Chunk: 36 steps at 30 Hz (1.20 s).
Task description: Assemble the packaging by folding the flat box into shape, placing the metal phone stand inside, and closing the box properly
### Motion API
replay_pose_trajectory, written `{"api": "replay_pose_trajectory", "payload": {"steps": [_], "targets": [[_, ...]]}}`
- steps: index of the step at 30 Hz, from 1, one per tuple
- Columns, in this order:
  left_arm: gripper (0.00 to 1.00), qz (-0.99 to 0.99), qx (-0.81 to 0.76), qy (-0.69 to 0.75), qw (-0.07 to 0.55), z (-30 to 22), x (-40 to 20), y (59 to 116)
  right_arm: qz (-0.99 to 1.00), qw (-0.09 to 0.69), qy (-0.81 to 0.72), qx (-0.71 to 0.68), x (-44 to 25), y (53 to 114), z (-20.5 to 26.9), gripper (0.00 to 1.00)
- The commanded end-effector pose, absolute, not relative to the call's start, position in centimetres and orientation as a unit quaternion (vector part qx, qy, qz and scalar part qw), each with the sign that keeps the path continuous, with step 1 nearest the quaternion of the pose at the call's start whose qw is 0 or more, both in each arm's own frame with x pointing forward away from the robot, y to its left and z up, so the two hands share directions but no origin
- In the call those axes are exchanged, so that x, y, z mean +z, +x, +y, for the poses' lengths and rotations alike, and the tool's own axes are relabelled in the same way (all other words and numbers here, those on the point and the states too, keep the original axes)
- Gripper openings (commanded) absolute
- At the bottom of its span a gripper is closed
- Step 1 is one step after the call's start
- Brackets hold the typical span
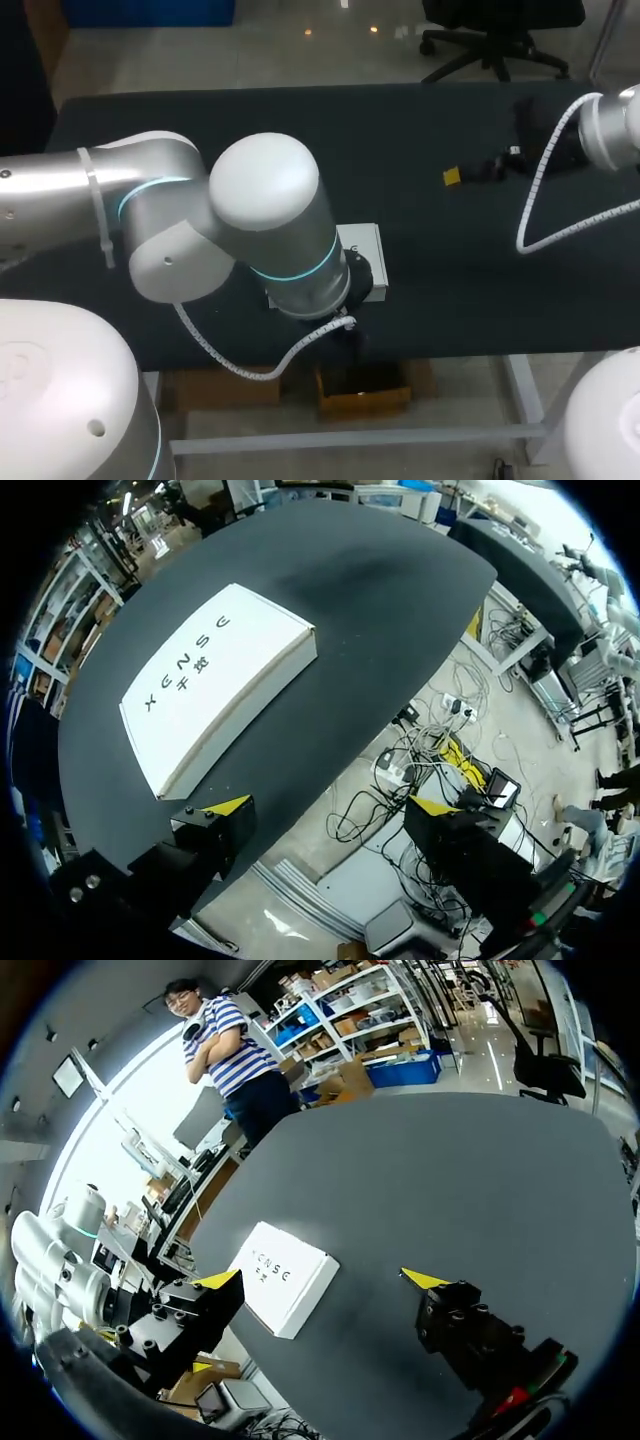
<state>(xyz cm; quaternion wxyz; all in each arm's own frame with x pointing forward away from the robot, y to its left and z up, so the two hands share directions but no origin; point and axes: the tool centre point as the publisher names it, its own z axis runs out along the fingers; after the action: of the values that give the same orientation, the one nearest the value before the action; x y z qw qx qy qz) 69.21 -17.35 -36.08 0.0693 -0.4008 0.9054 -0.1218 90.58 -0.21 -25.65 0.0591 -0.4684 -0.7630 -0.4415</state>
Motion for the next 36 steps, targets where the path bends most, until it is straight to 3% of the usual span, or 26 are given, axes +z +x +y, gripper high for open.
{"api": "replay_pose_trajectory", "payload": {"steps": [1, 6, 16, 23, 36], "targets": [[1.00, 0.894, -0.127, -0.426, 0.062, -17.9, -36.6, 69.4, -0.752, 0.032, -0.447, -0.484, -25.9, 90.1, -1.2, 1.00], [1.00, 0.868, -0.141, -0.473, 0.045, -18.1, -37.5, 69.4, -0.760, -0.021, -0.406, -0.507, -25.9, 90.9, -1.9, 1.00], [1.00, 0.819, -0.100, -0.557, 0.100, -19.5, -39.1, 69.9, -0.772, -0.073, -0.379, -0.505, -26.4, 93.0, -3.3, 1.00], [1.00, 0.794, -0.079, -0.594, 0.102, -20.0, -39.8, 70.8, -0.794, -0.119, -0.372, -0.466, -26.0, 94.3, -3.1, 1.00], [1.00, 0.755, -0.060, -0.641, 0.121, -19.5, -40.8, 73.3, -0.794, -0.119, -0.372, -0.466, -26.0, 94.3, -3.1, 1.00]]}}
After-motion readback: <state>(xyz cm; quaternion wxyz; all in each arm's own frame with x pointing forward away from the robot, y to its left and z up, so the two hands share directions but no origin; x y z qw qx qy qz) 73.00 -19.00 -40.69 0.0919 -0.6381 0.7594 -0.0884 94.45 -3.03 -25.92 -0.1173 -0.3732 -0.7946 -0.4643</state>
